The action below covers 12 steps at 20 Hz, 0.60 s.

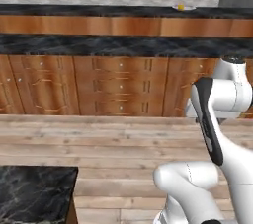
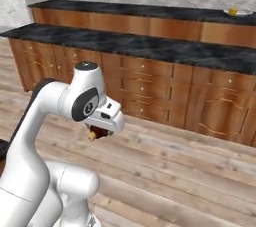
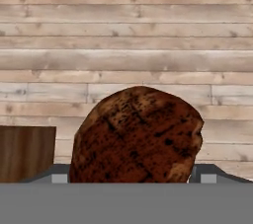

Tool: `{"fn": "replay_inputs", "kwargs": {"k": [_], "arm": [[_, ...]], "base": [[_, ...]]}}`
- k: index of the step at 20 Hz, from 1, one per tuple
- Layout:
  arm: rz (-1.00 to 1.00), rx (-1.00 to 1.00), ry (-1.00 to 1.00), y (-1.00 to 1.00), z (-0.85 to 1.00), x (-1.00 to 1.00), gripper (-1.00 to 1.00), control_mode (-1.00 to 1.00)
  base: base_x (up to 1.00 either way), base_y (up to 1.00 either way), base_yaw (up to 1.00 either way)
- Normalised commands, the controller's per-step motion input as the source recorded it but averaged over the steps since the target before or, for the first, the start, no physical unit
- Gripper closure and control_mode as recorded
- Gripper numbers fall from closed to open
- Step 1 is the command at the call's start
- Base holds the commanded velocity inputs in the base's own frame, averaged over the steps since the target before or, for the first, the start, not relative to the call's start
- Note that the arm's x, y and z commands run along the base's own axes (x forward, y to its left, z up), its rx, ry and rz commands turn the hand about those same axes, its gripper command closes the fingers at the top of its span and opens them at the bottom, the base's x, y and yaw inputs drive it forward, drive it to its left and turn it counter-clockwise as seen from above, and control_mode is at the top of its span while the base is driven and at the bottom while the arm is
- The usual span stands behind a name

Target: Take the cheese, steak, and garlic from the fridge and place them on the plate on the dining counter to create an appetizer plate.

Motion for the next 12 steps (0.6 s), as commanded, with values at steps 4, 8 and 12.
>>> {"fn": "replay_inputs", "kwargs": {"k": [4, 8, 12], "arm": [[0.0, 0.0, 0.0, 0.0, 0.0, 0.0, 1.0, 1.0], [0.0, 0.0, 0.0, 0.0, 0.0, 0.0, 1.0, 1.0], [0.0, 0.0, 0.0, 0.0, 0.0, 0.0, 1.0, 1.0]], "base": [[1.0, -0.14, 0.55], [1.0, -0.21, 0.57], [1.0, -0.25, 0.56]]}}
